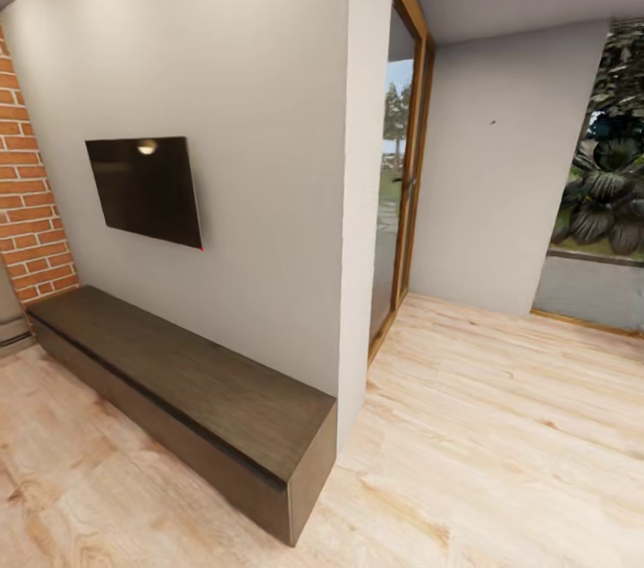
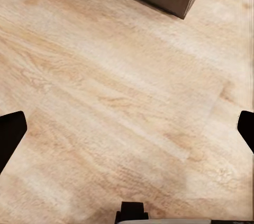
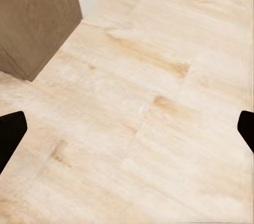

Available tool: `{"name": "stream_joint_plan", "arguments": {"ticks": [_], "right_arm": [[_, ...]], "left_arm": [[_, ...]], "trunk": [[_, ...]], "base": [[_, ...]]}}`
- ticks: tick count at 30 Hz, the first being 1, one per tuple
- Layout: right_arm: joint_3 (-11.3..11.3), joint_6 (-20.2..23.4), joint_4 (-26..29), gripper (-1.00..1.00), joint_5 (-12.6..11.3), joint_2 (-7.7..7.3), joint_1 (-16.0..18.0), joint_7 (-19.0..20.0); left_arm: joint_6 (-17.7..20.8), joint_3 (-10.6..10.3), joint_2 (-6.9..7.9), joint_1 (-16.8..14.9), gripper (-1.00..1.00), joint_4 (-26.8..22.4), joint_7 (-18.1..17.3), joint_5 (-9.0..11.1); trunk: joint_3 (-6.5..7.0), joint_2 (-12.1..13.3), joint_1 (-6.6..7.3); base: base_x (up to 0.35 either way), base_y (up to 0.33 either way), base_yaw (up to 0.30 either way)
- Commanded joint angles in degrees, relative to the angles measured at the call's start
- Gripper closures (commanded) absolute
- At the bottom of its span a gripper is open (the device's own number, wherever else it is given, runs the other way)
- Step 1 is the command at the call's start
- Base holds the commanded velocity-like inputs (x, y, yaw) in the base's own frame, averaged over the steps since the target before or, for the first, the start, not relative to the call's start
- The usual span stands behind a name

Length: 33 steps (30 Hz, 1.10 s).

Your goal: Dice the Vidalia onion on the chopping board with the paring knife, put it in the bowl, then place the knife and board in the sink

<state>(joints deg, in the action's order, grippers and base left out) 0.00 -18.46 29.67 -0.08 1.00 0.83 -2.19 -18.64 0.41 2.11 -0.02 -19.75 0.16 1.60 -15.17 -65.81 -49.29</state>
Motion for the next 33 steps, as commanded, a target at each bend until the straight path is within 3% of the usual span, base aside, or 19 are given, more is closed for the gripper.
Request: {"name": "stream_joint_plan", "arguments": {"ticks": [1, 33], "right_arm": [[0.0, -0.2, -0.1, -1.0, 0.0, 0.02, 0.0, -0.1], [0.0, -0.2, -0.1, -1.0, 0.0, 0.04, 0.0, -0.2]], "left_arm": [[-0.1, 0.0, 0.0, 0.0, -1.0, 0.1, 0.0, 0.2], [-0.1, 0.0, 0.0, 0.0, -1.0, 0.8, 0.0, 0.2]], "trunk": [[0.15, 0.4, 0.22], [6.83, 13.2, 7.25]], "base": [[0.0, 0.0, -0.268], [0.0, 0.0, -0.268]]}}
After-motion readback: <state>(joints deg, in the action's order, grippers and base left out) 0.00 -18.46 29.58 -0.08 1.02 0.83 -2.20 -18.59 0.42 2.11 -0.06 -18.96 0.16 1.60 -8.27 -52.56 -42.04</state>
